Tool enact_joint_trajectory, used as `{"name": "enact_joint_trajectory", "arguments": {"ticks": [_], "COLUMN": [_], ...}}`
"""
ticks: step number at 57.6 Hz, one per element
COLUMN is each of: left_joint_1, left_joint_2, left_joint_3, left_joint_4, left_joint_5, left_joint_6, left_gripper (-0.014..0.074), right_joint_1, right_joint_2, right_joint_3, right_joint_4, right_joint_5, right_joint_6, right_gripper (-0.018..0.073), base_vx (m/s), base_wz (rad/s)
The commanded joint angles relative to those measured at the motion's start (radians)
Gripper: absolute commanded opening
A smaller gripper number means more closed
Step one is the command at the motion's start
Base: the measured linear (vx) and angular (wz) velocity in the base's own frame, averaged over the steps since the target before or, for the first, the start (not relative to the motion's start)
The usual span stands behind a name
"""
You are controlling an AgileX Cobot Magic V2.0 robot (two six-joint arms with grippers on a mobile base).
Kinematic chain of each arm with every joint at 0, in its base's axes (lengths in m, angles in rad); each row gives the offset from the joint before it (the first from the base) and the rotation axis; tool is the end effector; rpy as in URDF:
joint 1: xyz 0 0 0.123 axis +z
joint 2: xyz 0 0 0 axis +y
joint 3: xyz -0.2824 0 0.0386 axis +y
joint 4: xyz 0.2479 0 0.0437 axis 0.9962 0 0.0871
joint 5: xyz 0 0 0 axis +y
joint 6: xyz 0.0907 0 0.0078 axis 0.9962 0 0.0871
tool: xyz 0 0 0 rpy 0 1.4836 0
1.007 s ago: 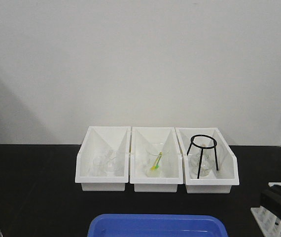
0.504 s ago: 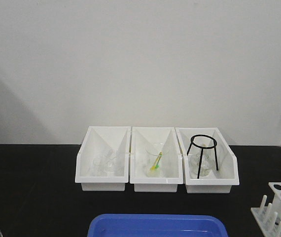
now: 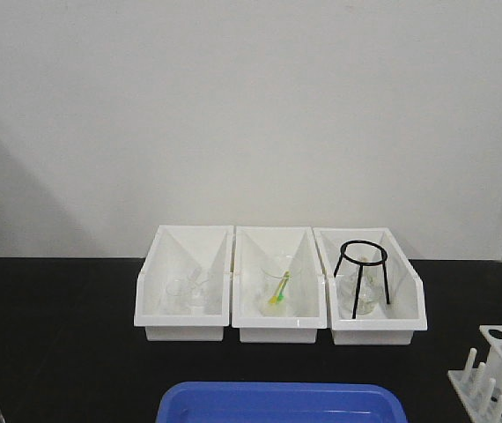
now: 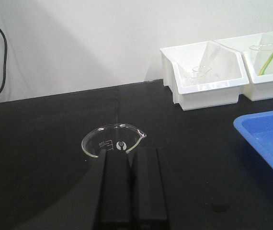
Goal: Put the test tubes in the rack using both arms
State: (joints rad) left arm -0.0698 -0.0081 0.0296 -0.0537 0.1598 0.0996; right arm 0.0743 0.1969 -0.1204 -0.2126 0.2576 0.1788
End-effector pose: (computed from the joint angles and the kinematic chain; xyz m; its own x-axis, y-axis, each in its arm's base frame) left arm 0.0565 -0.0047 0.1890 -0.0898 0.0530 -0.9946 0.0825 0.9955 0.0456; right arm 0.0695 0.0002 0.2189 -0.2377 -0.0447 -0.9703 -0.0285 0.9988 -0.0390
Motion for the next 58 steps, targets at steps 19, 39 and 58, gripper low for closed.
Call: {"name": "enact_joint_trajectory", "arguments": {"ticks": [19,39,58], "left_joint_1": [0.002,0.002,0.002], "left_joint_2": [-0.01,-0.01,-0.01], "left_joint_3": [0.027,0.027,0.027], "left_joint_4": [-0.011,-0.011,-0.011], "left_joint_5": [-0.078,-0.077,-0.073], "left_joint_6": [-0.001,-0.001,-0.001], "left_gripper": [-0.002,-0.002,-0.002], "right_joint_1": [0.003,0.003,0.003], "right_joint_2": [-0.125,-0.214,-0.214], "right_joint_3": [0.162,0.162,0.162], "right_joint_4": [0.013,0.062,0.266], "right_joint_5": [-0.295,-0.157,-0.162], "right_joint_6": [-0.024,-0.085,-0.325], "right_gripper": [-0.0008,-0.0008,-0.0008], "base_vx": [0.0,0.0,0.0], "base_wz": [0.0,0.0,0.0]}}
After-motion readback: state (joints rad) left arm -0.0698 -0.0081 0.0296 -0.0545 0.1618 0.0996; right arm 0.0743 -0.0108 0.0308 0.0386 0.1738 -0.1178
